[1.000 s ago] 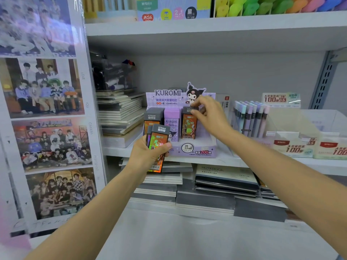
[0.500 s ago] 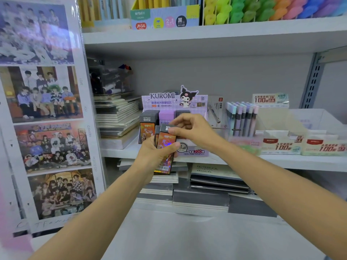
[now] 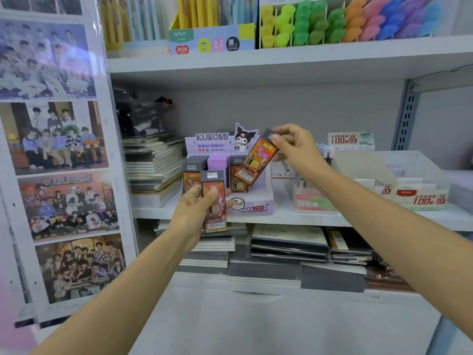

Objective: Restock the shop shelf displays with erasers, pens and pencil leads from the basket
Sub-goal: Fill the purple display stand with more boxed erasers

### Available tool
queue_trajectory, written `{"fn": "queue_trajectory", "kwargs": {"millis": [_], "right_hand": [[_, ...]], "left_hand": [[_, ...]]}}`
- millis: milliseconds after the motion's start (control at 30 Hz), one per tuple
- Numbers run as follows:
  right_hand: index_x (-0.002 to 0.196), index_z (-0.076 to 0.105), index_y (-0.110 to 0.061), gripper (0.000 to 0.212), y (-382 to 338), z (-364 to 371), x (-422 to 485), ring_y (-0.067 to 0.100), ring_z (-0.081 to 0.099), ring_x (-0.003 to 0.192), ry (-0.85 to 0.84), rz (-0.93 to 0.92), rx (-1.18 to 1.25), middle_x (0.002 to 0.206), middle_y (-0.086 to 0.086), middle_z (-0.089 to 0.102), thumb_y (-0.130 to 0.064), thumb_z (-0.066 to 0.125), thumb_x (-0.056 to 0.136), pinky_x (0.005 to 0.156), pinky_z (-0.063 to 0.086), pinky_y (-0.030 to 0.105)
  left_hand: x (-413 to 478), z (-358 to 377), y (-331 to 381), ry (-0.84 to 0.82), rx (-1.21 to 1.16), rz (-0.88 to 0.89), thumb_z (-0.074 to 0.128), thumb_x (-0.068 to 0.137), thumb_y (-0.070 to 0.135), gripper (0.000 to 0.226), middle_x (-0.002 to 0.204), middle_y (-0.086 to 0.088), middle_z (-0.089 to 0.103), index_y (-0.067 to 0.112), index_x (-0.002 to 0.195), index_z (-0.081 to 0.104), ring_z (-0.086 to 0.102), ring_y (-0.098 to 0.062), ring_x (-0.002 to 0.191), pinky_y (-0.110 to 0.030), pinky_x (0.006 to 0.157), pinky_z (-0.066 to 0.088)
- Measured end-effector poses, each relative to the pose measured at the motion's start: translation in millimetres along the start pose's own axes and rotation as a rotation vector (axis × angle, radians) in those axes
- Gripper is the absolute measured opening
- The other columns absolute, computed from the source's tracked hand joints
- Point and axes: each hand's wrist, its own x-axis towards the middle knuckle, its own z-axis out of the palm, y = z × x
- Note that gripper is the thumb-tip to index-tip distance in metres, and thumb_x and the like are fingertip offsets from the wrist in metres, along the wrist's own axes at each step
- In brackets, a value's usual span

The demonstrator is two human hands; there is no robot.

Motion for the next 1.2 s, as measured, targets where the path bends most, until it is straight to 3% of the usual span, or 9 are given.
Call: {"fn": "queue_trajectory", "kwargs": {"millis": [133,233,333,567,700,833,933,1033,1200], "right_hand": [[0.102,0.056,-0.015,0.005,4,2,8,0.011,0.066,0.083,0.028,-0.051,-0.116,0.092,0.002,0.068,-0.013,0.055,0.097,0.061,0.055,0.017],[0.101,0.057,-0.017,0.006,13,15,7,0.017,0.067,0.091,0.003,-0.068,-0.198,0.097,0.005,0.070,-0.013,0.057,0.096,0.071,0.058,0.029],[0.102,0.058,-0.017,0.009,21,30,5,0.020,0.066,0.099,-0.048,-0.090,-0.248,0.106,0.008,0.069,-0.012,0.057,0.096,0.078,0.059,0.036],[0.107,0.062,-0.012,0.012,26,38,10,0.020,0.066,0.095,-0.130,-0.178,-0.378,0.104,0.008,0.070,-0.013,0.059,0.095,0.084,0.057,0.042],[0.105,0.063,-0.015,0.011,21,30,21,0.015,0.066,0.089,-0.249,-0.195,-0.472,0.097,0.003,0.068,-0.016,0.059,0.095,0.086,0.056,0.040],[0.109,0.066,-0.016,0.016,15,47,26,0.017,0.064,0.098,-0.299,-0.252,-0.536,0.102,0.002,0.068,-0.017,0.061,0.094,0.088,0.050,0.032],[0.109,0.066,-0.015,0.017,16,56,28,0.021,0.064,0.097,-0.248,-0.276,-0.599,0.103,0.006,0.070,-0.016,0.062,0.093,0.086,0.049,0.031],[0.107,0.065,-0.014,0.015,25,44,28,0.024,0.065,0.094,-0.227,-0.161,-0.575,0.097,0.008,0.070,-0.016,0.063,0.092,0.087,0.052,0.037],[0.115,0.066,-0.016,0.026,36,40,18,0.013,0.059,0.094,-0.139,-0.201,-0.507,0.102,0.001,0.066,-0.013,0.067,0.089,0.085,0.049,0.030]], "left_hand": [[2,-2,-2,0.071,0.047,0.044,0.060,0.095,0.019,0.020,0.101,-0.004,0.076,0.013,0.113,0.067,0.072,-0.018,0.090,-0.031,0.071,0.059],[5,-4,-3,0.076,0.056,0.050,0.059,0.096,0.017,0.015,0.093,-0.001,0.077,0.015,0.107,0.068,0.073,-0.013,0.081,-0.023,0.060,0.056],[10,-7,-5,0.064,0.090,0.036,0.058,0.097,0.019,0.015,0.094,-0.001,0.076,0.015,0.108,0.067,0.073,-0.013,0.083,-0.023,0.064,0.056],[17,-16,-13,0.061,0.090,-0.004,0.055,0.098,0.019,0.016,0.103,-0.007,0.075,0.014,0.109,0.067,0.072,-0.016,0.089,-0.023,0.066,0.057],[19,-17,-14,0.044,0.082,-0.007,0.055,0.098,0.017,0.017,0.101,-0.006,0.076,0.013,0.110,0.066,0.073,-0.011,0.084,-0.022,0.066,0.056],[20,-16,-13,0.042,0.060,-0.009,0.055,0.098,0.016,0.017,0.098,-0.005,0.076,0.013,0.110,0.066,0.072,-0.012,0.083,-0.024,0.067,0.058],[19,-16,-13,0.043,0.040,-0.009,0.056,0.097,0.015,0.016,0.093,-0.004,0.076,0.012,0.109,0.066,0.073,-0.011,0.078,-0.023,0.065,0.059],[19,-17,-14,0.033,0.036,-0.001,0.057,0.097,0.014,0.015,0.093,-0.003,0.076,0.012,0.107,0.067,0.073,-0.011,0.077,-0.022,0.063,0.058],[21,-18,-17,0.038,0.051,-0.005,0.057,0.096,0.015,0.014,0.095,-0.004,0.077,0.015,0.107,0.067,0.072,-0.012,0.082,-0.022,0.065,0.057]]}}
